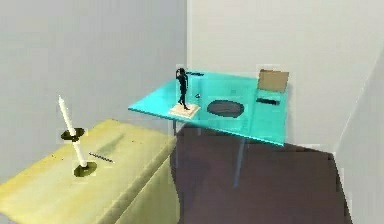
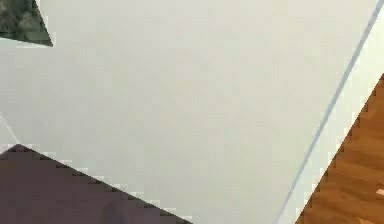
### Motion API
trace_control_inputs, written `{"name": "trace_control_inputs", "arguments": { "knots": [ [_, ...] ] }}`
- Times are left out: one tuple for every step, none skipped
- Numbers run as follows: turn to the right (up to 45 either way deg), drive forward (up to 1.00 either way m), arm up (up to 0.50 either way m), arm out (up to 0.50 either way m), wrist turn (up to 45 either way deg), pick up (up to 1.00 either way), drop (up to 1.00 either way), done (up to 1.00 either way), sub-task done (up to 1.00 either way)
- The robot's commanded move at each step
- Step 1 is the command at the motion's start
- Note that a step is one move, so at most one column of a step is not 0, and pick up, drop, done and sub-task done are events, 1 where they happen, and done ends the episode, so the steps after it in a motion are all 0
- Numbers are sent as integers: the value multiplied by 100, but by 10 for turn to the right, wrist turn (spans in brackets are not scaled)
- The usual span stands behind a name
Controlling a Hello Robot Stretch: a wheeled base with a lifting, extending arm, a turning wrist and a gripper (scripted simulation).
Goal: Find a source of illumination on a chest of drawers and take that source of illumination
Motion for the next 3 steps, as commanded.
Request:
{"name": "trace_control_inputs", "arguments": {
  "knots": [
    [-450, 0, 0, 0, 0, 0, 0, 0, 0],
    [-450, 0, 0, 0, 0, 0, 0, 0, 0],
    [-300, 0, 0, 0, 0, 0, 0, 0, 0]
  ]
}}
